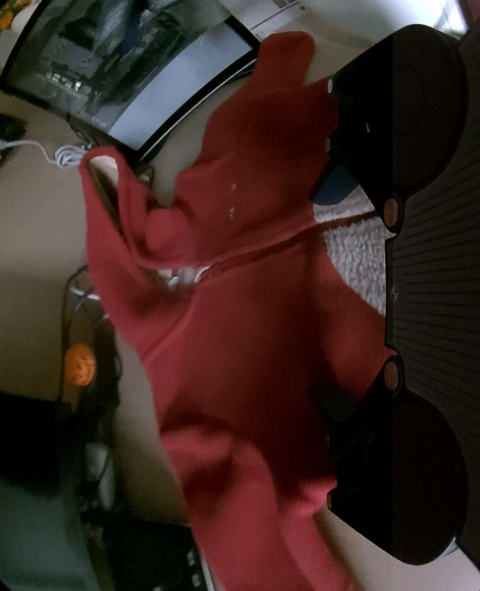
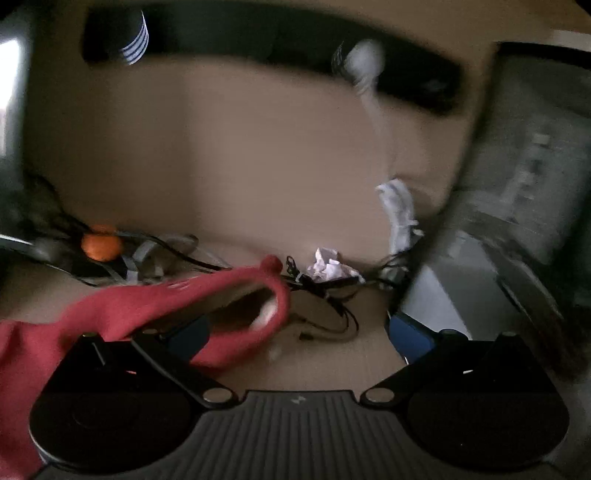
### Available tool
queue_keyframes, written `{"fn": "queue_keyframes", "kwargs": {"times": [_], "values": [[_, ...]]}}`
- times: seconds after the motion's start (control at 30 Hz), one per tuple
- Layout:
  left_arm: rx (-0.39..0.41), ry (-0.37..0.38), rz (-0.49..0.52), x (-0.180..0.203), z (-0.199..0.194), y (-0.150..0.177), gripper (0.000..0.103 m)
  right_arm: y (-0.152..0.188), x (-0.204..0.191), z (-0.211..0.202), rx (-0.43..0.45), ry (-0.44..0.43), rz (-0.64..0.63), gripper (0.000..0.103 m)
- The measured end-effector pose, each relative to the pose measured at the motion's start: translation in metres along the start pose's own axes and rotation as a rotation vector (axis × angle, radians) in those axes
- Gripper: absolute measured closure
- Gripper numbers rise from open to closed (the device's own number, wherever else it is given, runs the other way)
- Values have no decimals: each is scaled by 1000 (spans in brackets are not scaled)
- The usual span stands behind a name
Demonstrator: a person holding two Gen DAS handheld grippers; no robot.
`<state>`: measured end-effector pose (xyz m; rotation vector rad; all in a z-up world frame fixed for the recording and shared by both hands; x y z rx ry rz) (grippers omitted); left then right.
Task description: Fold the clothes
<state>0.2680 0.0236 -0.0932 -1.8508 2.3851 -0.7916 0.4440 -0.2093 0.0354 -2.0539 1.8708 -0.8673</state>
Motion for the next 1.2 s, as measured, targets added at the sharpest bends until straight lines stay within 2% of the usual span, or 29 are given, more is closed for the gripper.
{"fn": "queue_keyframes", "kwargs": {"times": [0.1,0.17,0.23,0.3,0.4,0.47,0.5,0.57,0.67,0.73,0.8,0.87,1.0,1.07,1.2], "values": [[-4,5,-50,2,6,0,0,-21,-3,61,-94,127,-55,0],[-2,0,-71,3,7,1,0,-30,2,72,-63,172,-42,0],[5,2,-92,3,7,3,0,-43,7,36,104,134,-1,0],[4,9,-108,3,5,2,0,-61,0,-24,332,82,-14,0],[-1,69,-146,3,5,-2,0,-87,-21,-98,614,88,-95,0],[-3,112,-166,5,6,-7,0,-102,-37,-129,756,100,-138,0],[0,118,-157,9,9,-10,0,-107,-45,-133,787,112,-163,0],[8,113,-139,16,14,-17,0,-118,-64,-125,759,148,-244,0],[20,65,-128,24,26,-27,0,-124,-85,-91,536,149,-369,0],[19,51,-125,23,27,-30,0,-109,-88,-69,386,111,-421,0],[17,52,-121,19,25,-30,0,-81,-80,-63,351,110,-438,0],[14,52,-118,15,23,-29,0,-57,-65,-69,339,105,-404,0],[7,52,-108,7,18,-29,0,-6,-15,-101,279,62,-228,0],[0,42,-93,1,10,-25,0,25,6,-107,223,95,-167,0],[38,21,-37,-6,-21,-11,0,110,31,-107,99,193,-86,0]]}}
Point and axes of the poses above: each gripper's, at about its wrist camera, not at the fingertips, and z roughly the way its jaws point, x to its right, y to its underside, the point moved 2 cm from there along z, roughly the way its jaws point, and after that the axes turned 15 degrees about -x, right-handed, at the moved point
